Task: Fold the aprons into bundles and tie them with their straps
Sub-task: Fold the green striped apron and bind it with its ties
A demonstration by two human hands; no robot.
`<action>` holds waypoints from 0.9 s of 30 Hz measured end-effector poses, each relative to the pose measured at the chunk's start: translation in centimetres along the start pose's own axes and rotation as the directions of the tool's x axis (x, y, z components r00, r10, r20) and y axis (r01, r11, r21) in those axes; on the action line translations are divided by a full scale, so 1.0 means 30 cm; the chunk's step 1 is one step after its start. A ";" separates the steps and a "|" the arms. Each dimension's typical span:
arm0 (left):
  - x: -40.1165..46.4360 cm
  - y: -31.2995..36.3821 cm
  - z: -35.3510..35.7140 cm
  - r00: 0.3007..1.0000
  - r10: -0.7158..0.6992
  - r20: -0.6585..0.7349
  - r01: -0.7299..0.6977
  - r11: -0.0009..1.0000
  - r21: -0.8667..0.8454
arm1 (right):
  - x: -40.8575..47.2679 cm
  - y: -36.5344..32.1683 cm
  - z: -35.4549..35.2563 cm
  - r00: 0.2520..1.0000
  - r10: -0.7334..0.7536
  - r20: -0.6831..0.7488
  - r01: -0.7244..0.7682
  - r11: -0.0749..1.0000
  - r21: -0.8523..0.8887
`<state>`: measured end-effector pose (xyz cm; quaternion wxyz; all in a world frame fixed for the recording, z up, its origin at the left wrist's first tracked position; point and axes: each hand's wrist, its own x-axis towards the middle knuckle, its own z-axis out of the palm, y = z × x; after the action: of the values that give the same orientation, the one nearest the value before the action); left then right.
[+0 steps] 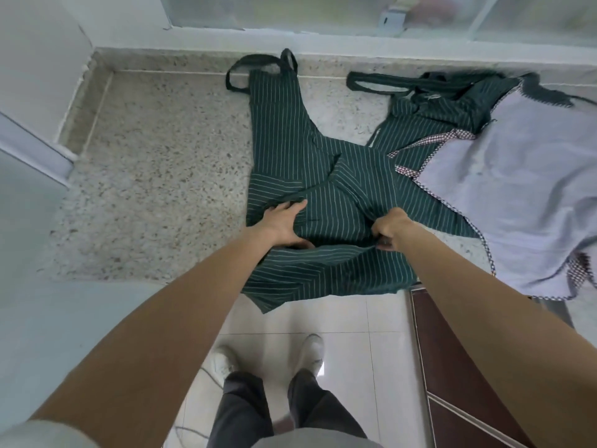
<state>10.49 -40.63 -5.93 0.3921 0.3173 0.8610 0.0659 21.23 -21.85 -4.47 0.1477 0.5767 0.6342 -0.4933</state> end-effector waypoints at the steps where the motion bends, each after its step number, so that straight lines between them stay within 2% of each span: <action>1: 0.012 0.010 0.000 0.999 -0.032 0.006 0.032 0.999 -0.031 | 0.017 0.012 -0.004 0.999 0.007 -0.039 -0.006 1.000 0.024; 3: 0.013 0.033 -0.013 0.994 -0.081 0.075 0.085 0.995 -0.047 | 0.052 0.036 -0.016 0.987 -0.041 -0.156 0.045 0.999 0.019; 5: 0.008 0.026 0.010 0.999 0.021 0.046 -0.025 0.995 0.093 | 0.061 0.056 -0.031 0.959 -0.151 -0.240 0.140 0.988 -0.064; 6: 0.003 0.030 0.012 0.999 0.039 0.027 -0.041 0.994 0.102 | 0.063 0.068 -0.037 0.951 -0.186 -0.246 0.174 0.982 -0.069; 8: -0.013 0.013 0.039 1.000 0.011 0.015 -0.009 0.997 -0.083 | 0.054 0.089 -0.044 0.973 -0.144 -0.181 0.152 0.988 0.029; 9: -0.016 0.004 0.045 1.000 -0.001 0.024 0.004 0.991 -0.131 | 0.044 0.099 -0.047 0.991 -0.086 -0.102 0.093 0.993 0.071; 12: 0.000 0.033 0.058 0.991 -0.090 0.099 0.109 0.974 -0.199 | 0.020 0.119 -0.059 0.991 0.025 0.132 -0.017 0.998 -0.059; 13: -0.004 0.054 0.054 0.980 -0.145 0.134 0.175 0.953 -0.246 | 0.019 0.123 -0.062 0.985 0.032 0.169 -0.022 0.998 -0.058; 14: -0.007 0.049 0.067 0.978 -0.143 0.153 0.178 0.952 -0.250 | 0.019 0.126 -0.067 0.980 0.023 0.195 -0.020 1.000 -0.016; 16: -0.002 0.036 0.085 0.995 -0.089 0.044 0.096 0.976 -0.195 | 0.034 0.137 -0.075 0.982 -0.081 0.171 0.072 0.996 0.061; 19: -0.035 0.023 0.080 0.994 0.047 -0.095 -0.064 0.981 -0.183 | 0.047 0.171 -0.079 0.954 -0.299 0.003 0.299 0.954 -0.017; 21: -0.077 0.022 0.090 0.987 0.115 -0.112 -0.130 0.981 -0.146 | 0.027 0.197 -0.073 0.952 -0.306 -0.020 0.307 0.950 0.050; 23: -0.105 0.031 0.097 0.985 0.148 -0.087 -0.155 0.985 -0.076 | -0.005 0.213 -0.065 0.968 -0.241 0.073 0.232 0.965 0.122; 24: -0.116 0.039 0.101 0.988 0.141 -0.062 -0.143 0.989 -0.030 | -0.018 0.218 -0.063 0.968 -0.211 0.133 0.200 0.976 0.091; 27: -0.135 0.063 0.123 0.998 0.057 0.028 -0.059 0.996 0.069 | -0.039 0.224 -0.049 0.920 -0.148 0.363 0.130 0.989 0.074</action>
<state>16.05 -42.07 -5.19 0.3896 0.3566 0.8480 0.0431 28.03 -22.38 -5.95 0.2143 0.4311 0.6227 -0.6168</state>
